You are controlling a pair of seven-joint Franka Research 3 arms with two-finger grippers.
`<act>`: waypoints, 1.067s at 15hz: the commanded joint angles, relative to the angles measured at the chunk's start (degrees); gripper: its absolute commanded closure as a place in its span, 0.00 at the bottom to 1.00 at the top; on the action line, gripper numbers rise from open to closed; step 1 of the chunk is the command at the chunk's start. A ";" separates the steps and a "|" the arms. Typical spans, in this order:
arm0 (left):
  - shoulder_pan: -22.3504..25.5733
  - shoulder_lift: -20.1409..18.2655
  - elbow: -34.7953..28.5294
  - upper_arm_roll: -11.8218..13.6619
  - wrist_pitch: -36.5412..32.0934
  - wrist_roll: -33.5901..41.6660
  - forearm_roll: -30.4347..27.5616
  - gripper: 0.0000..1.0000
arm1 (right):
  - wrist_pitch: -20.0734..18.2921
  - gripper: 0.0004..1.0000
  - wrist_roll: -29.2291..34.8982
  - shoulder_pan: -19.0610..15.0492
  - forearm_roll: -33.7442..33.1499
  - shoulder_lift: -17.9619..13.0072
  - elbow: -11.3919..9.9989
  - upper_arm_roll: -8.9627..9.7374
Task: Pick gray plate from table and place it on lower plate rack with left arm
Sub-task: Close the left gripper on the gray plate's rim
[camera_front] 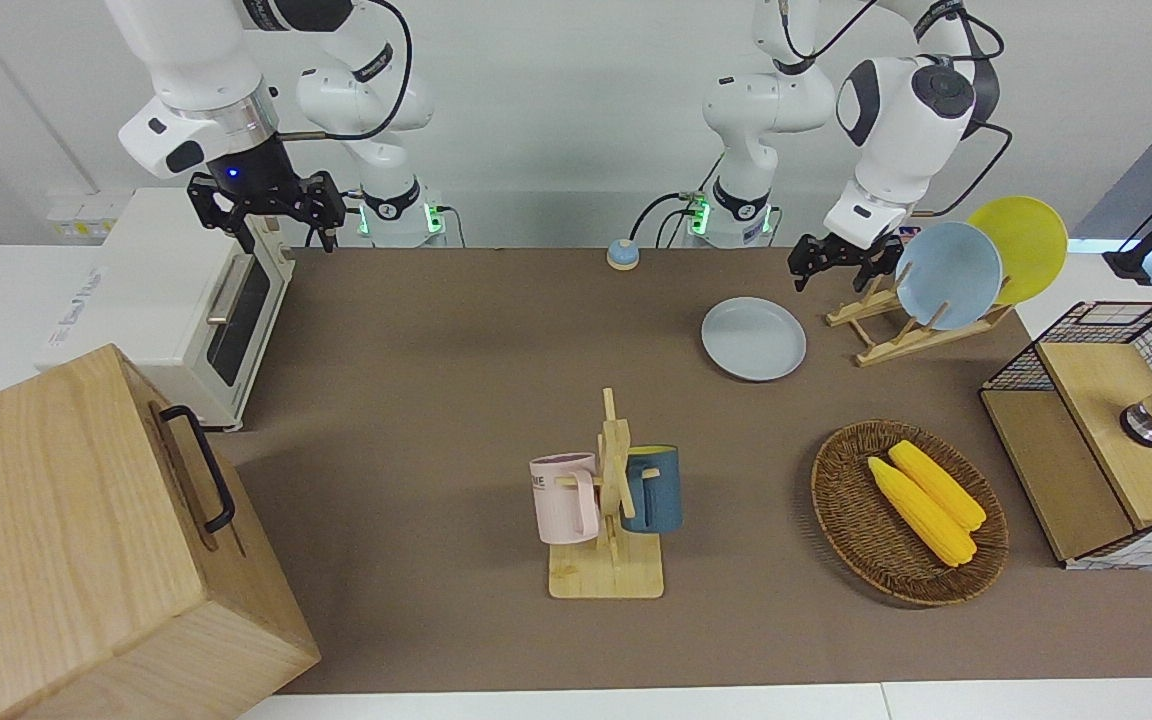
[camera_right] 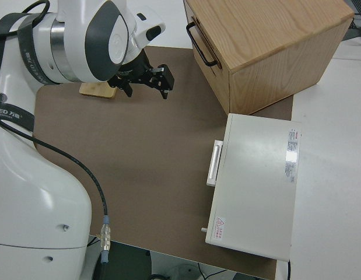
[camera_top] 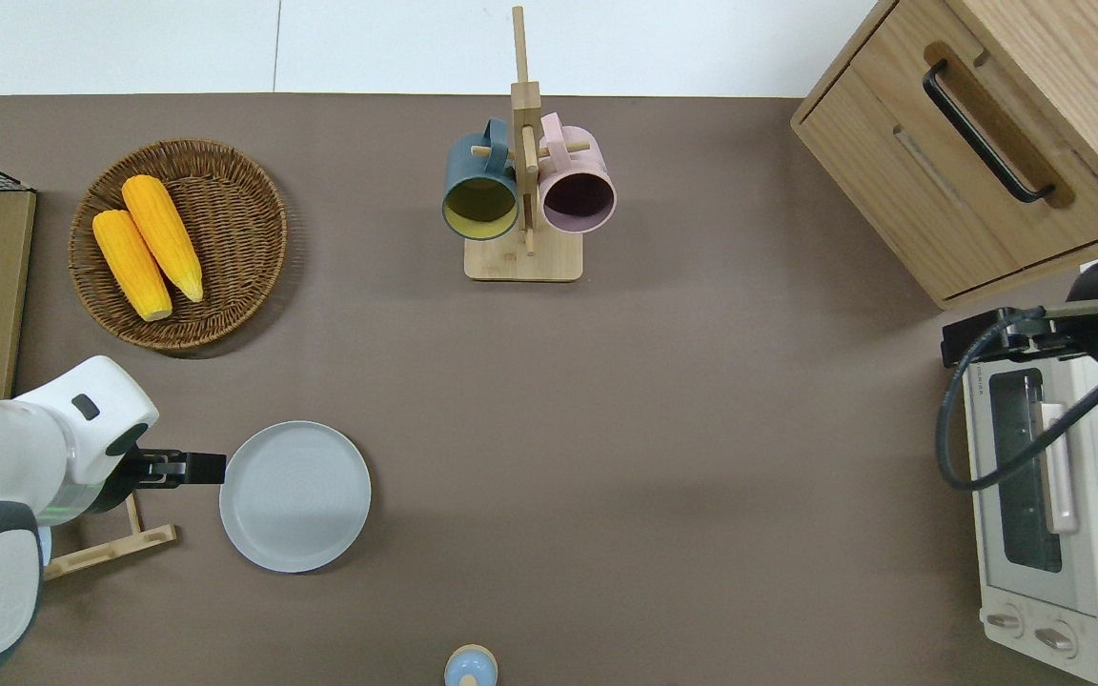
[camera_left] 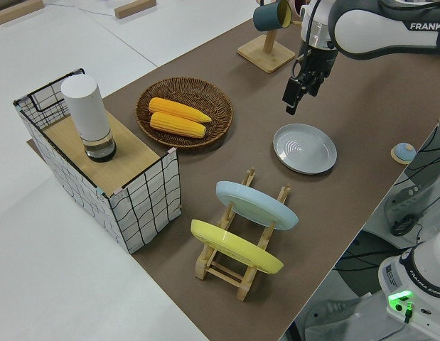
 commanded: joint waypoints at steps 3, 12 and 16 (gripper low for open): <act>-0.39 -2.28 -10.08 0.27 10.63 -0.01 1.13 0.00 | -0.05 0.02 0.22 0.41 0.15 0.02 0.37 -0.34; -0.56 0.26 -20.11 0.27 26.19 -0.01 2.88 0.00 | -0.05 0.02 0.22 0.41 0.15 0.02 0.37 -0.34; -0.30 3.16 -20.82 0.27 29.53 -0.01 3.24 0.00 | -0.14 0.02 0.22 0.41 0.15 0.02 0.37 -0.34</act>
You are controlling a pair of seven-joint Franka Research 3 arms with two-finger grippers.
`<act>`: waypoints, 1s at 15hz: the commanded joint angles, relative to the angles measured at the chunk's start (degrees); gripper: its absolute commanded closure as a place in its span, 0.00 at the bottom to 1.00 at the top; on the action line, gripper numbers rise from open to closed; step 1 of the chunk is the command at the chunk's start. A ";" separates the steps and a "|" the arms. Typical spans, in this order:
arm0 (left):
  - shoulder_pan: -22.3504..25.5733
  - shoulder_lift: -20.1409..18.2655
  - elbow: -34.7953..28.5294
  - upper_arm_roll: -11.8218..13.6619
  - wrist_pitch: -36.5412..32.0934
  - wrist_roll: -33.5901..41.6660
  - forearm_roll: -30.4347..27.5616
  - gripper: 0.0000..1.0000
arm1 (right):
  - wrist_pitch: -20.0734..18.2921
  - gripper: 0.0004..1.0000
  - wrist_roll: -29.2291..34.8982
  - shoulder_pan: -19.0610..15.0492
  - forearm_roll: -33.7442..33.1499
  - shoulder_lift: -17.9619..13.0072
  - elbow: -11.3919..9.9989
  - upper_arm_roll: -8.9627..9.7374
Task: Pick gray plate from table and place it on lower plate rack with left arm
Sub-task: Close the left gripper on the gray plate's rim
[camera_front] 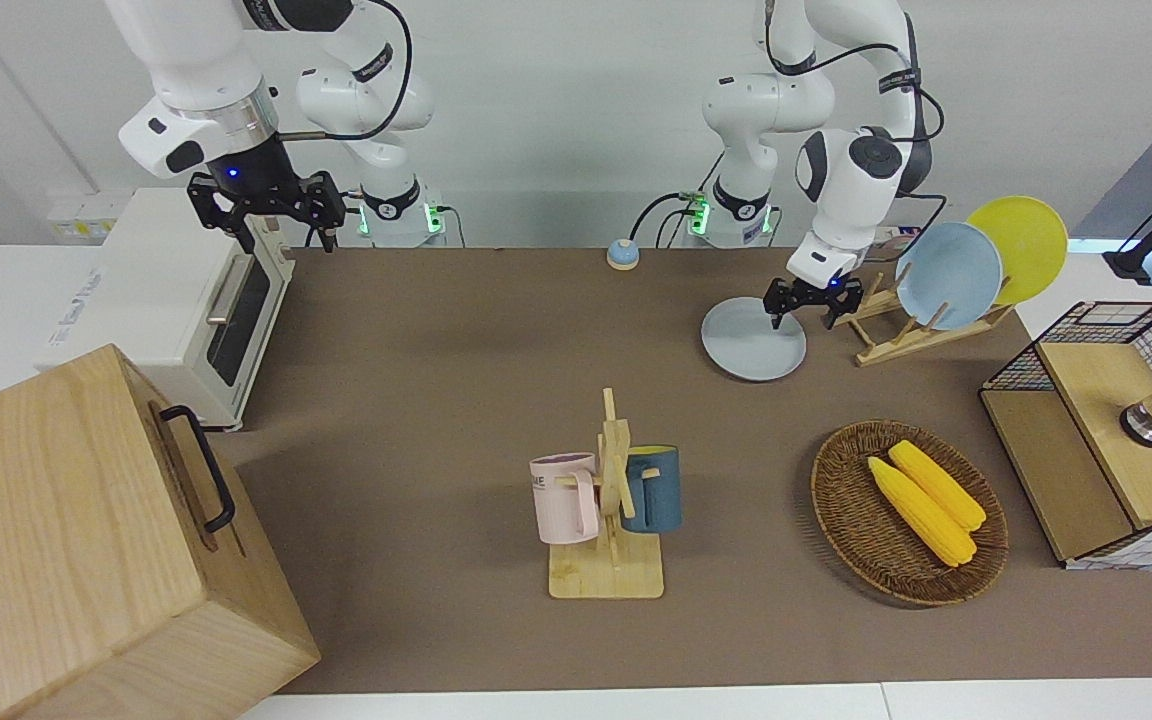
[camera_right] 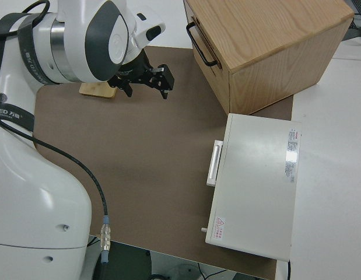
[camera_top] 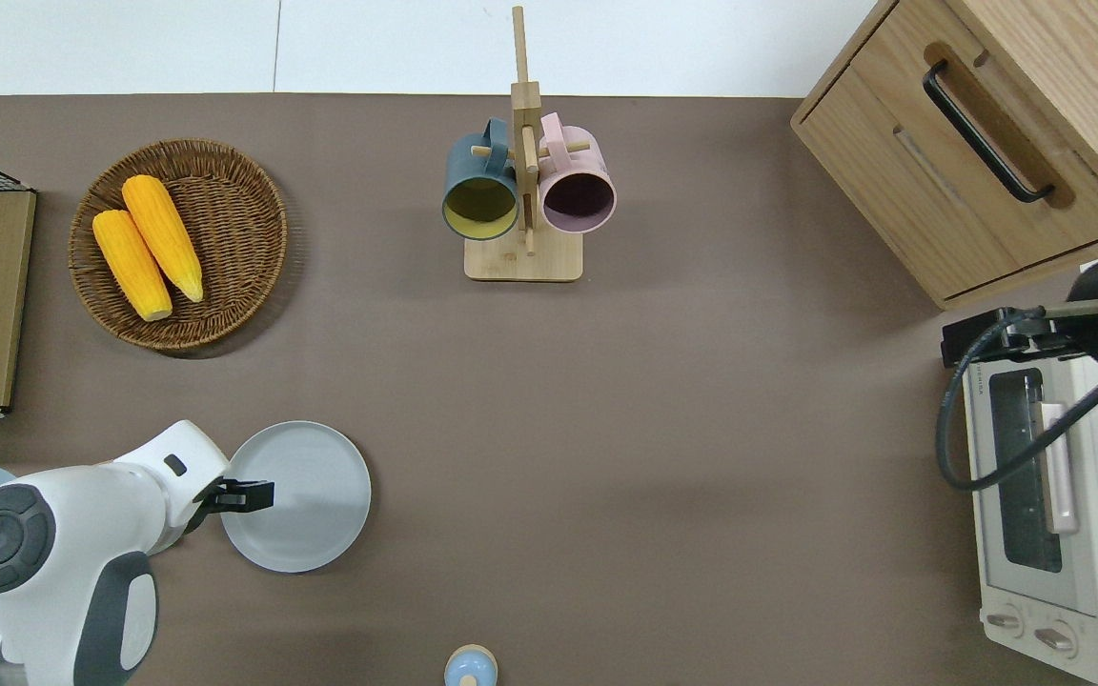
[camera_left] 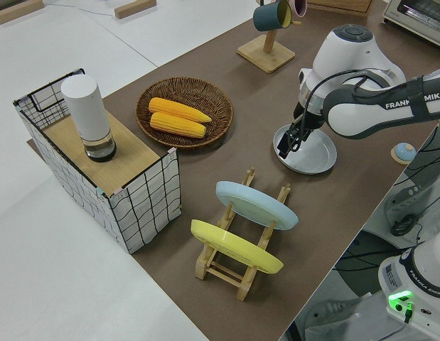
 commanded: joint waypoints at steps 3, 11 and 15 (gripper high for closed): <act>-0.19 3.21 -2.33 0.39 6.50 -0.14 1.71 0.00 | -0.05 0.02 0.22 0.41 0.15 0.02 0.37 -0.34; -0.11 6.81 -2.68 0.39 10.29 -0.14 1.71 0.03 | -0.05 0.02 0.22 0.41 0.15 0.02 0.37 -0.34; -0.02 6.91 -2.68 0.39 10.29 -0.14 1.80 0.44 | -0.05 0.02 0.22 0.41 0.15 0.02 0.37 -0.34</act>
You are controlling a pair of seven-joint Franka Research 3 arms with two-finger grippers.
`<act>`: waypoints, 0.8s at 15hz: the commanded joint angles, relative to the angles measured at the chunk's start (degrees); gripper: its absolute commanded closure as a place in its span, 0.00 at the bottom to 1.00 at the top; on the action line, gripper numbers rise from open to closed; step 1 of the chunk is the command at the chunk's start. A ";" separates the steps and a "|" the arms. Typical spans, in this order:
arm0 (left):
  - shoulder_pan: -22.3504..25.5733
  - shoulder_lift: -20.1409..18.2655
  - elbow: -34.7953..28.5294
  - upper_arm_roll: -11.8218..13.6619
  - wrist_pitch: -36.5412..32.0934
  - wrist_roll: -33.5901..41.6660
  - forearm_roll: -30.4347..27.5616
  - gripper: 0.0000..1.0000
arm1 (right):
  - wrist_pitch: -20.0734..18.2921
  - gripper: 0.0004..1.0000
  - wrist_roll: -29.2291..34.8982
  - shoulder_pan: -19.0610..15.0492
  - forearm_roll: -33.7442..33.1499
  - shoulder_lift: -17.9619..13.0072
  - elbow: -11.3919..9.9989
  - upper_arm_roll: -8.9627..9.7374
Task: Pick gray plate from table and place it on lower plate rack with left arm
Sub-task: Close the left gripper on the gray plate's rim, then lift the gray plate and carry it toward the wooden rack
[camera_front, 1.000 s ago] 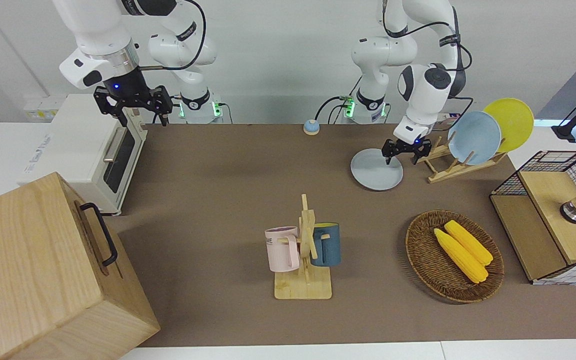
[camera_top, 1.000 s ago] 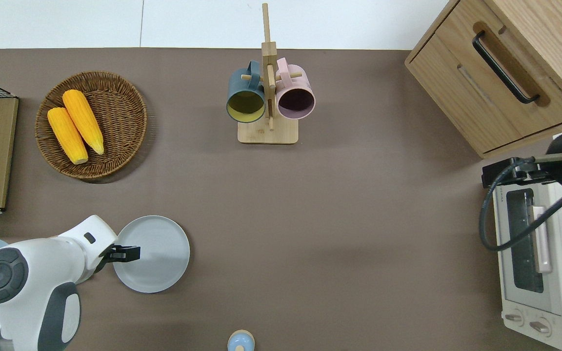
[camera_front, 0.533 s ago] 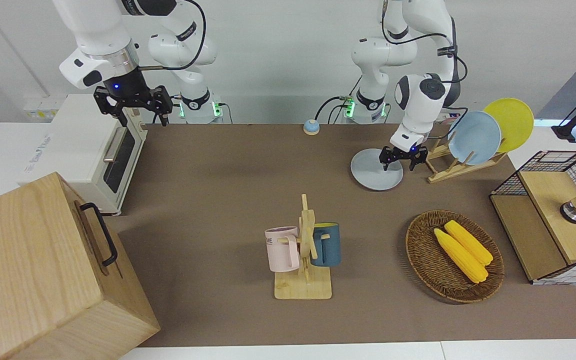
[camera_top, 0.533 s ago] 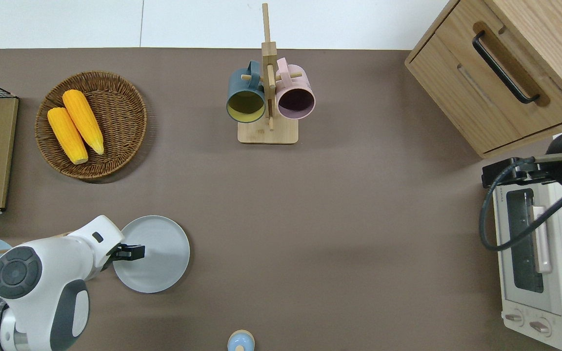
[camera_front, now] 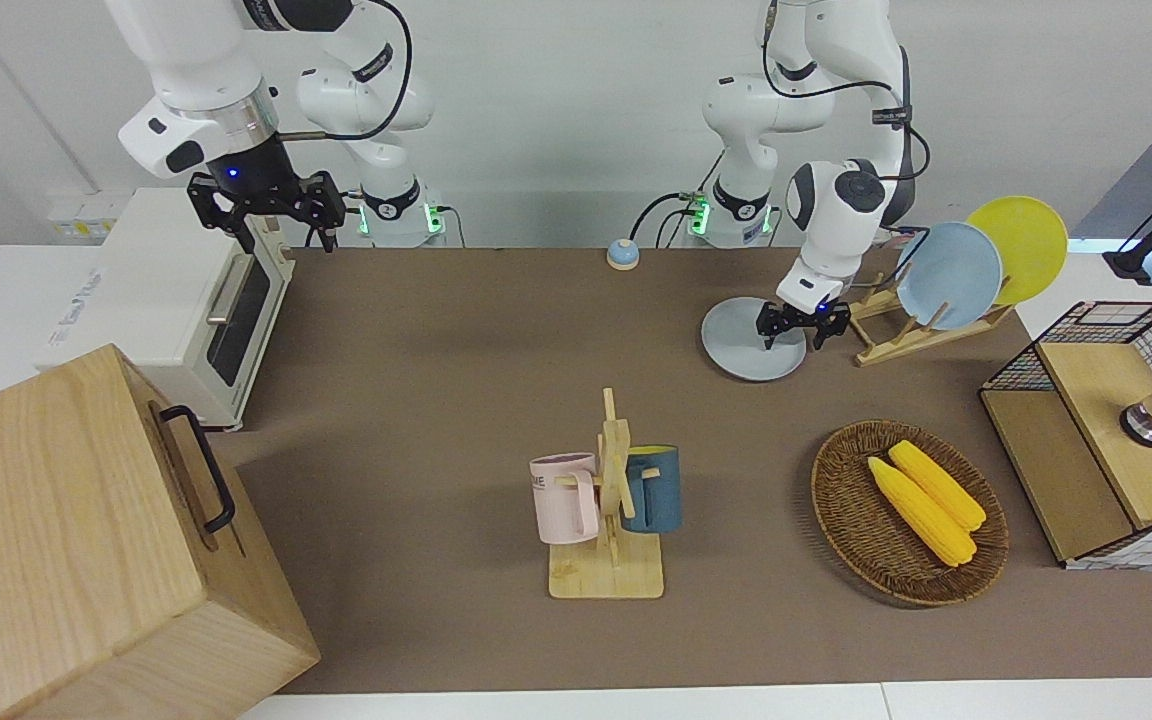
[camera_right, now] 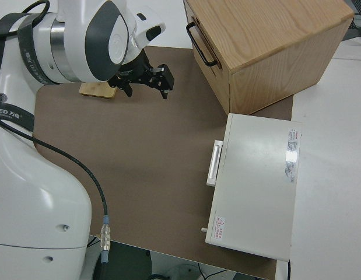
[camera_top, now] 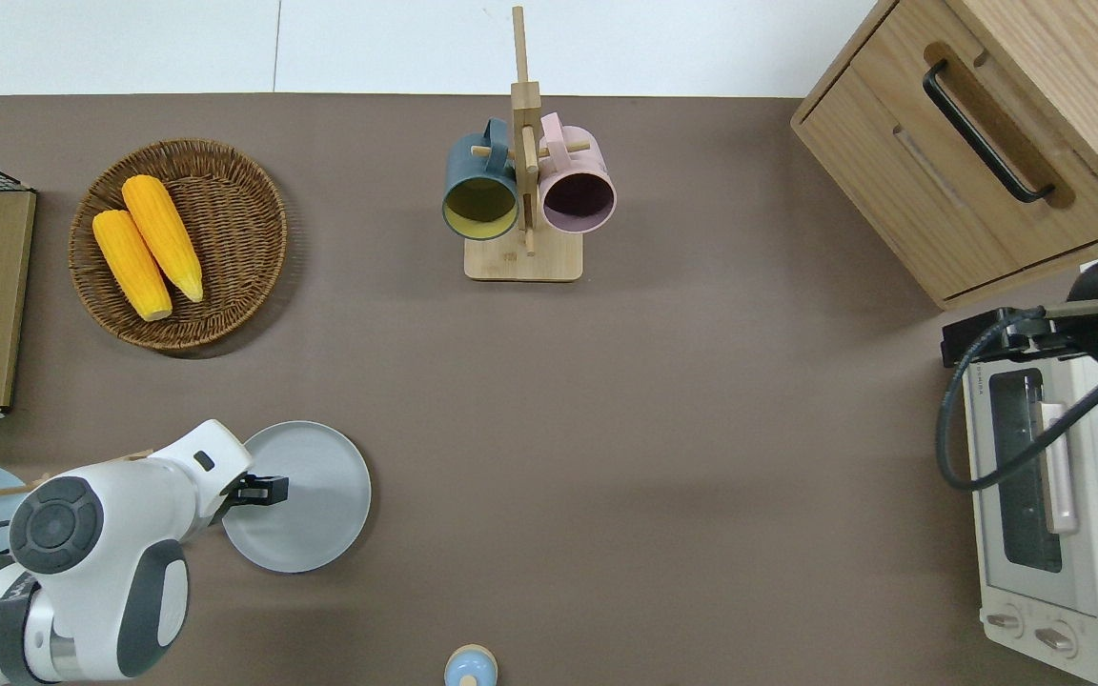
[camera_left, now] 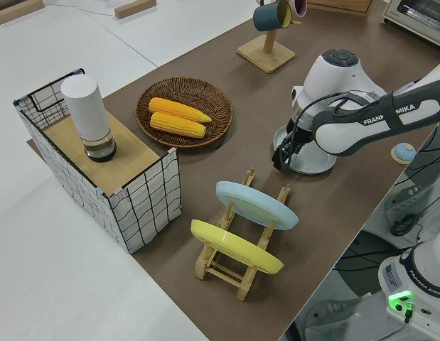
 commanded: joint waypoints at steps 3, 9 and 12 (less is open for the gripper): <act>-0.13 -0.14 -0.98 0.34 1.58 -0.14 1.29 0.85 | -0.05 0.02 0.22 0.41 0.15 0.02 0.37 -0.34; -0.13 0.30 -0.98 0.34 1.58 -0.14 1.38 1.00 | -0.05 0.02 0.22 0.41 0.15 0.02 0.37 -0.34; -0.04 0.39 -0.90 0.43 1.50 0.64 1.38 1.00 | -0.14 0.02 0.22 0.41 0.15 0.02 0.37 -0.34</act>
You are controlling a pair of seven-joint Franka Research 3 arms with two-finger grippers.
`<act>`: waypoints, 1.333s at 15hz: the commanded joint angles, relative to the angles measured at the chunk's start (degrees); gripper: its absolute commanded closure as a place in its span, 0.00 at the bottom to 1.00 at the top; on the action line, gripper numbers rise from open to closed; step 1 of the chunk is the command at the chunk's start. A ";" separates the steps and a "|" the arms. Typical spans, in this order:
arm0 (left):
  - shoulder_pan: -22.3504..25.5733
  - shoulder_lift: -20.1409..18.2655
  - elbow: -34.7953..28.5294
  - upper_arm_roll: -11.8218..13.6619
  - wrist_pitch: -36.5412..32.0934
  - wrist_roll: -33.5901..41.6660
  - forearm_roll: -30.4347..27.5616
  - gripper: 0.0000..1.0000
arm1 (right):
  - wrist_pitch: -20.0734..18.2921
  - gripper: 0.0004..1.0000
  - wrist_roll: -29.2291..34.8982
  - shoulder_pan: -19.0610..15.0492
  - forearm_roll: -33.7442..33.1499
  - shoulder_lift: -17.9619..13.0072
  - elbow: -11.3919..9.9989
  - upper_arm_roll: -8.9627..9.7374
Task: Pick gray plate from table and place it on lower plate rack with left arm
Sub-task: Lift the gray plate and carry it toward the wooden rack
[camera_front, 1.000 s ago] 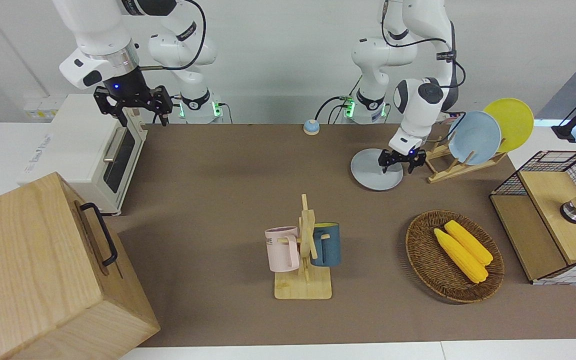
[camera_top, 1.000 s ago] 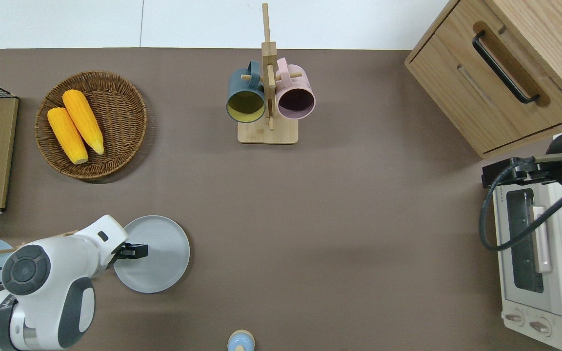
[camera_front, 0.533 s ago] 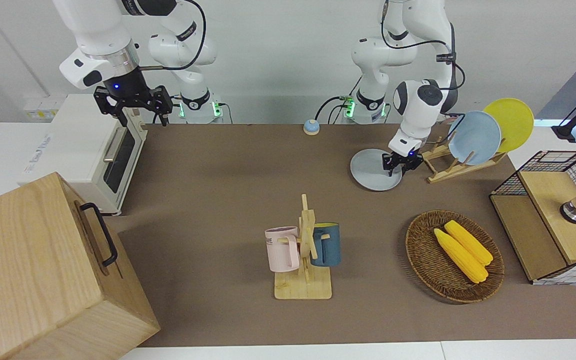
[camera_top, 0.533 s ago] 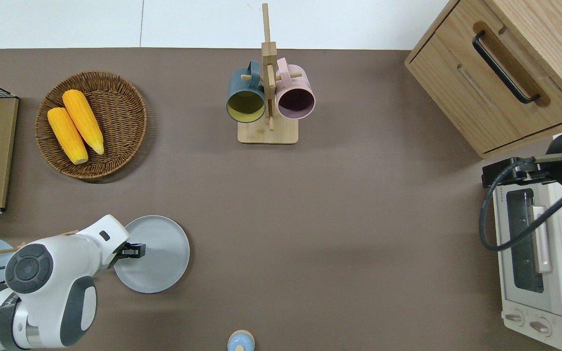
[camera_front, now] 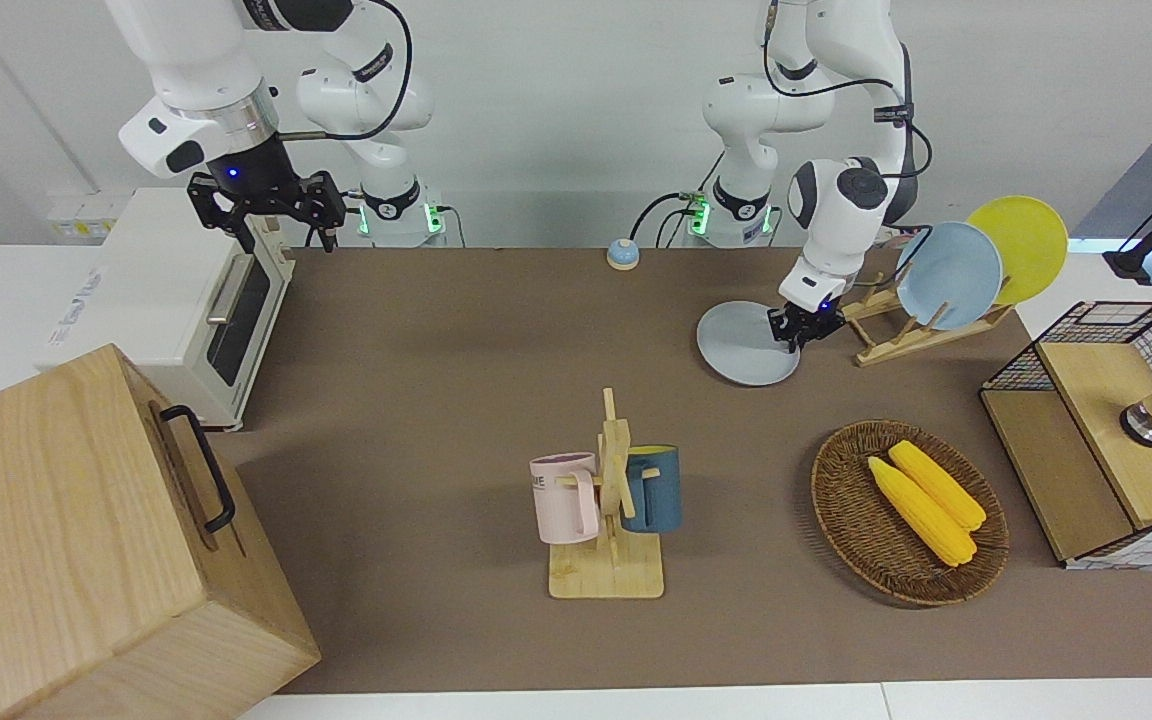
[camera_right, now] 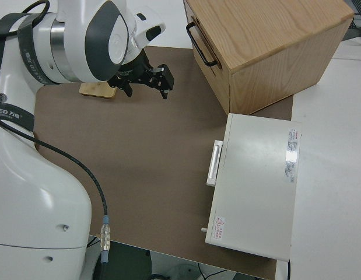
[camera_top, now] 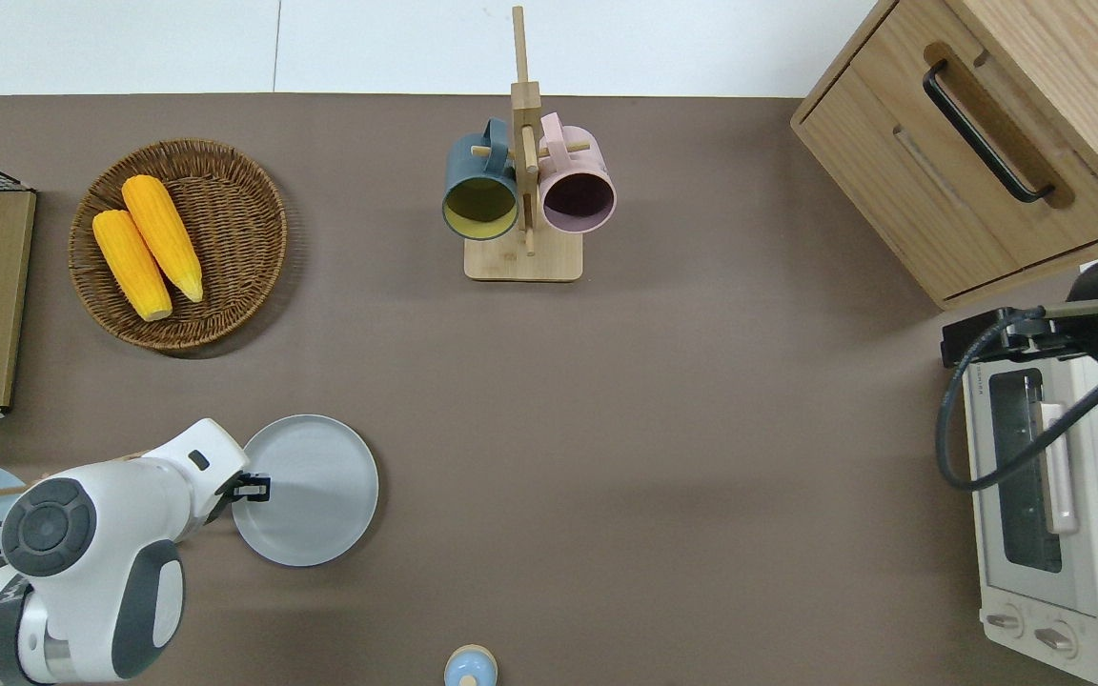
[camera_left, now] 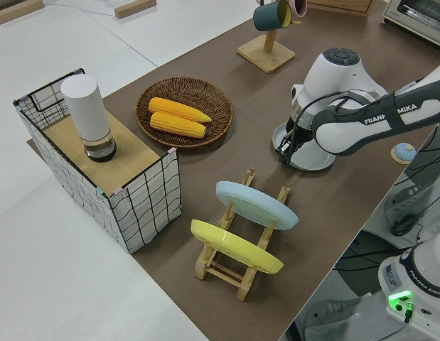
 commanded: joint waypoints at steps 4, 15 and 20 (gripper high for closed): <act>0.13 0.04 -0.62 0.93 0.40 1.35 1.09 1.00 | -0.14 0.02 0.22 0.41 0.15 0.02 0.37 -0.34; 0.13 -3.12 10.53 2.69 -18.22 1.35 0.30 1.00 | -0.14 0.02 0.22 0.41 0.15 0.02 0.37 -0.34; 0.13 -4.09 17.56 2.69 -29.11 1.35 -1.19 1.00 | -0.05 0.02 0.22 0.41 0.15 0.02 0.37 -0.34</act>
